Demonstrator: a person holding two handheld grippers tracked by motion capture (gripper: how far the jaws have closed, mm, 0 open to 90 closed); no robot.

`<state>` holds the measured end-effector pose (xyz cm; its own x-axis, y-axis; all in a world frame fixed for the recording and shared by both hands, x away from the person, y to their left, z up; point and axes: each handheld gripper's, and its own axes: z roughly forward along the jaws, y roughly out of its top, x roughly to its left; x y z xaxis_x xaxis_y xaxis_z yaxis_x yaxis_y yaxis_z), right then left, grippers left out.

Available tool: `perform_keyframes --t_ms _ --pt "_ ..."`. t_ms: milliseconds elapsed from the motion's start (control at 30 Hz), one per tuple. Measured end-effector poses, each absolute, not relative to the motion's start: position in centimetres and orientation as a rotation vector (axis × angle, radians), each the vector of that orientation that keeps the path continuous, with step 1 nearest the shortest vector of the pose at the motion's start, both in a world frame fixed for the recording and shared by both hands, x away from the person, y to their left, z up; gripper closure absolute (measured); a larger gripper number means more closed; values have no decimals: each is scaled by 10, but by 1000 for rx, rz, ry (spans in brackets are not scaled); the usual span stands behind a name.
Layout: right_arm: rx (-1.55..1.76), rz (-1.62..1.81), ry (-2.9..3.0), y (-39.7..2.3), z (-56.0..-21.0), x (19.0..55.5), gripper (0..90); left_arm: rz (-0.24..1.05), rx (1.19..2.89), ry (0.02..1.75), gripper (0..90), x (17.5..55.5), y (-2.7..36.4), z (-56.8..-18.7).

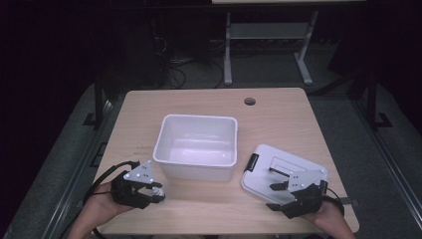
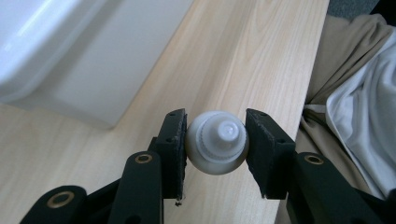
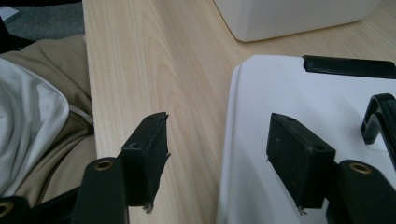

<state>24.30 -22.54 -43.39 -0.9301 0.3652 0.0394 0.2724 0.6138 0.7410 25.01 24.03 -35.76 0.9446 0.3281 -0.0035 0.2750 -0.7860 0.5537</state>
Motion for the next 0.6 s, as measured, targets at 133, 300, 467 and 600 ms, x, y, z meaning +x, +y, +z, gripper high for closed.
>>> perform_keyframes --t_ms 133,300,467,600 --pt "533 1223 2712 -226 -433 243 371 143 2538 417 599 254 240 -344" --pt "538 1225 2708 -226 -433 243 370 154 2546 402 599 259 240 -328" --pt "551 1235 2695 -228 -432 242 370 165 2549 389 599 263 239 -313" --pt "556 1239 2687 -229 -432 241 369 179 2548 377 599 267 237 -301"
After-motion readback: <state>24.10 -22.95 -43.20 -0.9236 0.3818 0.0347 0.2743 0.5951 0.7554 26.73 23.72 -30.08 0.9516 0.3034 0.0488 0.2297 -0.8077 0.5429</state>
